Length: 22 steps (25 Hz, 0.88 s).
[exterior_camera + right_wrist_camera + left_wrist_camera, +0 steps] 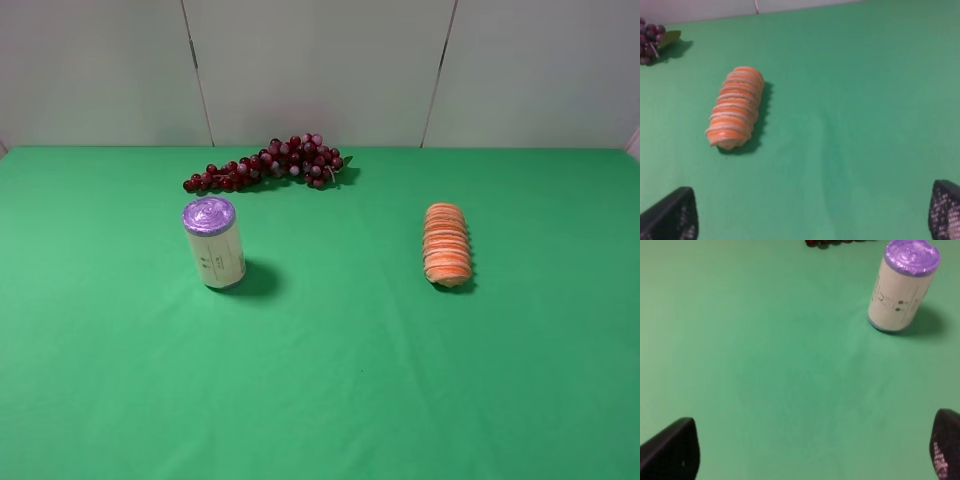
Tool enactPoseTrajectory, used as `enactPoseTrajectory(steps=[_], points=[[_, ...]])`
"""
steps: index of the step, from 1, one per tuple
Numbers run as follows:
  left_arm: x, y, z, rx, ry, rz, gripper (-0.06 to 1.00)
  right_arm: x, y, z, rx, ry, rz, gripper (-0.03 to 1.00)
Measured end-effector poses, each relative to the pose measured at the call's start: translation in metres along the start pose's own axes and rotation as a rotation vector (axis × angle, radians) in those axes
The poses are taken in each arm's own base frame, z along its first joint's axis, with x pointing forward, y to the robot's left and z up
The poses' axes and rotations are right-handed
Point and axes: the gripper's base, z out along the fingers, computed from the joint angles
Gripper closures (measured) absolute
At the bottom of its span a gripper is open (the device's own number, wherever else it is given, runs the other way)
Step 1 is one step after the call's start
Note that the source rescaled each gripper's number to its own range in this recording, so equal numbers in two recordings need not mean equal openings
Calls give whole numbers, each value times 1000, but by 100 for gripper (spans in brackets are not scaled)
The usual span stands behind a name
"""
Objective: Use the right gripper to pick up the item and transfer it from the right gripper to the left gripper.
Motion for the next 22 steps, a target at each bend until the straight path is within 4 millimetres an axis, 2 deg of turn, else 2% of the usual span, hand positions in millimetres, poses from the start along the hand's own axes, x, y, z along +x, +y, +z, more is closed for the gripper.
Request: enactPoseTrajectory(steps=[22], points=[[0,0,0,0,0,0,4,0,0,0,0,-1,0,-3]])
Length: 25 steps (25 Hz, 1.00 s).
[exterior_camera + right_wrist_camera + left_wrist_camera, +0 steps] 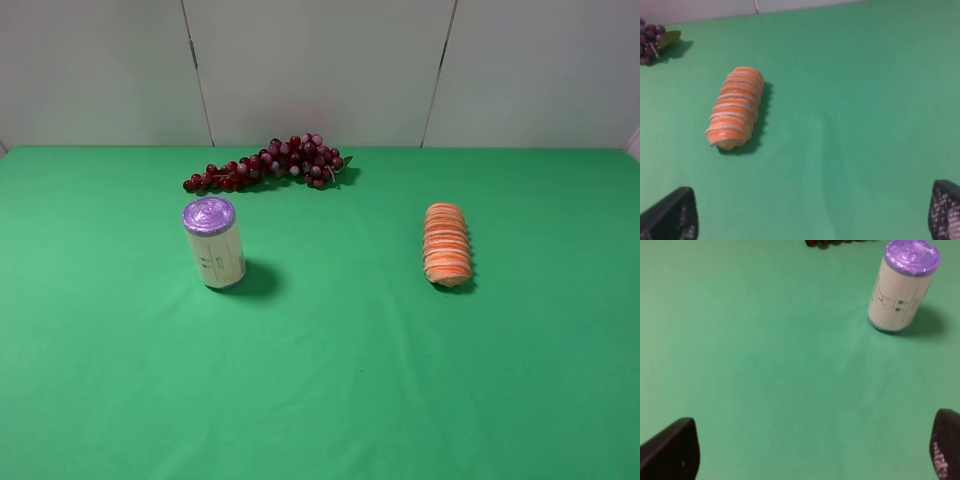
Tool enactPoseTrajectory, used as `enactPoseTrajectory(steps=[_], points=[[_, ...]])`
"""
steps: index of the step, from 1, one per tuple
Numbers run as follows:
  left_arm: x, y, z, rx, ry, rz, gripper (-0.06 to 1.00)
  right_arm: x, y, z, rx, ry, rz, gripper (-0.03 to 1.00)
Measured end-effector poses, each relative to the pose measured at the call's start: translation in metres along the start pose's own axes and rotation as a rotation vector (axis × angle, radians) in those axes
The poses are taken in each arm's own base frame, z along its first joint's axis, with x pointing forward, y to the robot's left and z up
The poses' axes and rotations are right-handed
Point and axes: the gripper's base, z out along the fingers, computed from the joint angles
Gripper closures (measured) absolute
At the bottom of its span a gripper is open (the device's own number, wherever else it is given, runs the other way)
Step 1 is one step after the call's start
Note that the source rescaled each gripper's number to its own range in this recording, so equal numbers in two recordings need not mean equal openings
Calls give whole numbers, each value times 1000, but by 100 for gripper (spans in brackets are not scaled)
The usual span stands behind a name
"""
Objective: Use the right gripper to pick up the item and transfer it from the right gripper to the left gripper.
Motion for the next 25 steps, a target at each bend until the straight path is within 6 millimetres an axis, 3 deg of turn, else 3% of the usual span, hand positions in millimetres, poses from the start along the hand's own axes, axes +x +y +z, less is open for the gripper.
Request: enactPoseTrajectory(steps=[25], points=[[0,0,0,0,0,0,4,0,0,0,0,0,0,-3]])
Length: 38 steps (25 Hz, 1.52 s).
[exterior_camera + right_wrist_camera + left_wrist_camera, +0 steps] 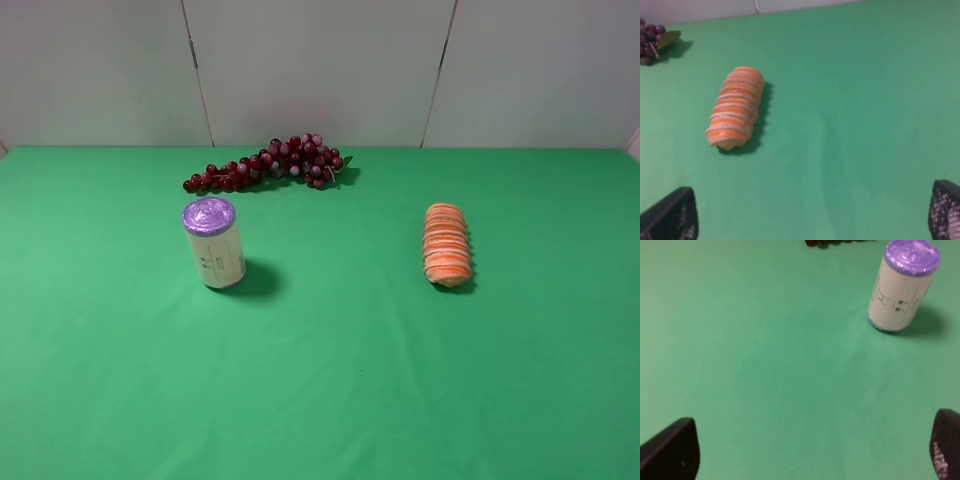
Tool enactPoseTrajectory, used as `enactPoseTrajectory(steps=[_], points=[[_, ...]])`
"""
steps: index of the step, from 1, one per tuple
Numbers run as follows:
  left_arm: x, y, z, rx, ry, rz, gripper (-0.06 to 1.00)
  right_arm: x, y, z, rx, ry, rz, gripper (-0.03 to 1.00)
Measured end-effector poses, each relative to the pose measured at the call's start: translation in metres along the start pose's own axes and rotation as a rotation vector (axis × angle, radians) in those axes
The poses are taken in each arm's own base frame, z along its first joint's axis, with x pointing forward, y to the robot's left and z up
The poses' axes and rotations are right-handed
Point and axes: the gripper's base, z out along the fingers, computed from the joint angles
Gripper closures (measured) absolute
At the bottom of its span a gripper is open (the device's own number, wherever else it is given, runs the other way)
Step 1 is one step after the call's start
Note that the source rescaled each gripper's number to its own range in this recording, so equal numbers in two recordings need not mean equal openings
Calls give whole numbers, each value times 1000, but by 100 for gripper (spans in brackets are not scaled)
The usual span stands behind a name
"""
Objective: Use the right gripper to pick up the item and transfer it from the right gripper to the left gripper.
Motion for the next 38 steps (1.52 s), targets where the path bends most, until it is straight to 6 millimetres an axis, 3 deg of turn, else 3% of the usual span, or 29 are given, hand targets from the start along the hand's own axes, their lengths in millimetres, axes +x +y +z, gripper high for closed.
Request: enactPoseTrajectory(steps=[13,16,21,25,31,38], points=[[0,0,0,0,0,0,4,0,0,0,-1,2,1,-3],[0,0,0,0,0,0,4,-5,0,12,4,82,2,-3],[0,0,0,0,-1,0,4,-23,0,56,29,369,15,-3],[0,0,0,0,-1,0,4,-52,-1,90,56,502,-1,-3],[0,0,0,0,-1,0,4,-83,1,165,57,667,16,-3],[0,0,0,0,-1,0,4,-88,36,251,-2,755,32,-3]])
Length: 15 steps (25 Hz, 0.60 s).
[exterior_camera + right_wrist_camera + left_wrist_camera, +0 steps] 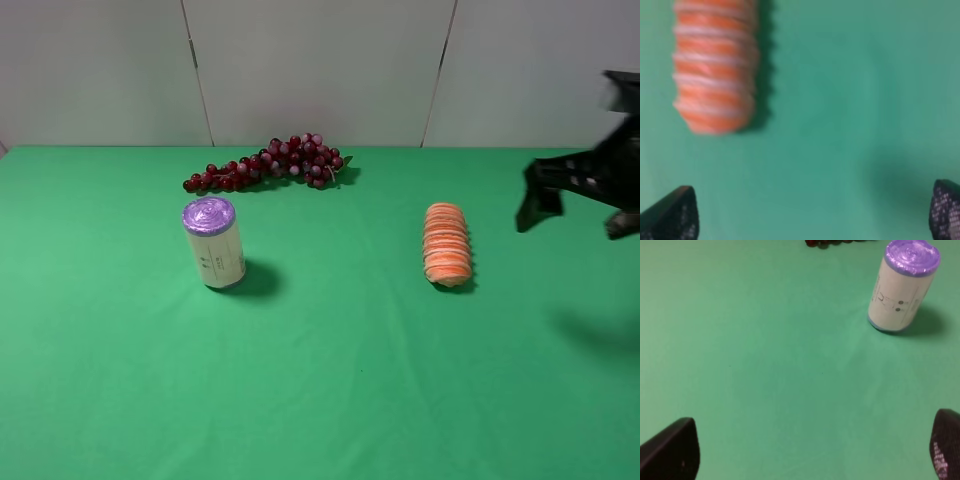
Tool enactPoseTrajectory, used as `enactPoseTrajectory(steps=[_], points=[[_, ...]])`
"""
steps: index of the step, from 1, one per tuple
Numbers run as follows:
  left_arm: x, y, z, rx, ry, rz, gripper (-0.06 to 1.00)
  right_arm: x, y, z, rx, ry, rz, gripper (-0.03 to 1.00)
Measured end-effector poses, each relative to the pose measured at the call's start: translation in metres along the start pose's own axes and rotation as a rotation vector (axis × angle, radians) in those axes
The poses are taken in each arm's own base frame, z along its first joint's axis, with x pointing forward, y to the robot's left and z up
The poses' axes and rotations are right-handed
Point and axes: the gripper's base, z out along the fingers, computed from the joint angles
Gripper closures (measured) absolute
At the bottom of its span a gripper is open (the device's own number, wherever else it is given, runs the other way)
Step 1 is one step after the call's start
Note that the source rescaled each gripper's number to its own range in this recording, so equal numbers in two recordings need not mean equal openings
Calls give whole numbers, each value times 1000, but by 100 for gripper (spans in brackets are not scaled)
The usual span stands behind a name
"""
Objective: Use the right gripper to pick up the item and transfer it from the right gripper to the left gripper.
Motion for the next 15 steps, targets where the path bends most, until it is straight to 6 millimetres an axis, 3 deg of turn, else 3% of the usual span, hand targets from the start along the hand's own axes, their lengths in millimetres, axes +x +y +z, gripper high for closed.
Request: enactPoseTrajectory(steps=[4,10,15], points=[[0,0,0,0,0,0,4,-20,23,31,-16,40,-25,-3],[0,0,0,0,0,0,4,-38,57,60,-54,6,-54,-3],[0,0,0,0,0,0,4,-40,61,83,-37,9,-32,-3]])
